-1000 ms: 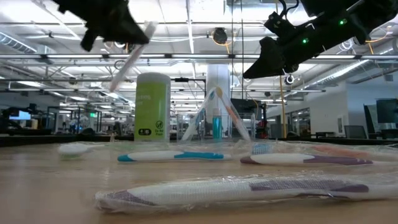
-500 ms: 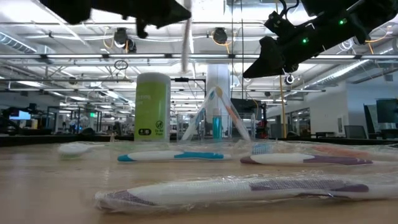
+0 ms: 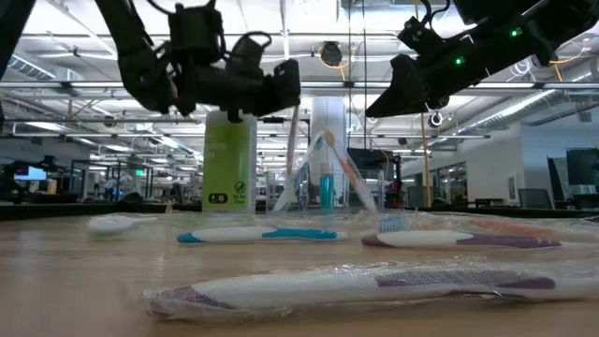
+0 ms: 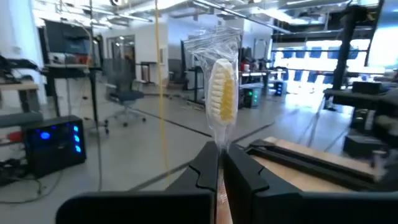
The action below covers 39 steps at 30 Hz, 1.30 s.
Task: Pick & Place toothbrushing station
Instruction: Put the left orange toothbrush into the transparent organizer, then put the left green toothbrush into the transparent organizer
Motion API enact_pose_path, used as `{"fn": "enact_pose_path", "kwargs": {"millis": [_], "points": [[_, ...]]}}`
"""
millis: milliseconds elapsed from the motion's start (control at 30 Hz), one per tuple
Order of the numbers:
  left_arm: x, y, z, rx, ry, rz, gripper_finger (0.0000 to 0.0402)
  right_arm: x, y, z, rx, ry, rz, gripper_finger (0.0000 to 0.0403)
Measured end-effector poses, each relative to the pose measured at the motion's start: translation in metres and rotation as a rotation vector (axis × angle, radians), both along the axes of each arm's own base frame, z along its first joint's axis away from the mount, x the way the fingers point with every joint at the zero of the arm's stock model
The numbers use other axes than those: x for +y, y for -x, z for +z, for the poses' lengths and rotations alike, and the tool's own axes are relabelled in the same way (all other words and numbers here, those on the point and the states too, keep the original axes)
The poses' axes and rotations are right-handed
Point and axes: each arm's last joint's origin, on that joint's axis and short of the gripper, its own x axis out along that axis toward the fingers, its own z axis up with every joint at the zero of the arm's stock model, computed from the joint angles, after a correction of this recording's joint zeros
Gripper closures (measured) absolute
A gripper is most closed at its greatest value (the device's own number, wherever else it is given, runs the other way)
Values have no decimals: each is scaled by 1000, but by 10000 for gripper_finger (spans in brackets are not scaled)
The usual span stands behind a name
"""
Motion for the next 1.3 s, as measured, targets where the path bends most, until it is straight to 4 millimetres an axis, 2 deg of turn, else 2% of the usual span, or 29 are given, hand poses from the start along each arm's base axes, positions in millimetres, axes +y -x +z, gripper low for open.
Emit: {"fn": "enact_pose_path", "kwargs": {"millis": [133, 333, 500, 800, 1000, 1167, 1300], "points": [[2, -4, -18, 28, -11, 37, 394, 0, 0, 0, 0, 0, 0, 273], [-3, -7, -43, 72, 106, 115, 394, 0, 0, 0, 1, 0, 0, 273], [-7, -7, -47, 98, 124, 138, 390, 0, 0, 0, 1, 0, 0, 273], [-6, -6, -48, 98, 169, 169, 325, 0, 0, 0, 1, 0, 0, 273], [-8, 1, -35, 166, 248, 180, 278, 0, 0, 0, 0, 0, 0, 273], [-16, 13, -5, 219, 239, 161, 250, 0, 0, 0, 0, 0, 0, 273], [-28, 24, 22, 230, 234, 77, 239, 0, 0, 0, 0, 0, 1, 273]]}}
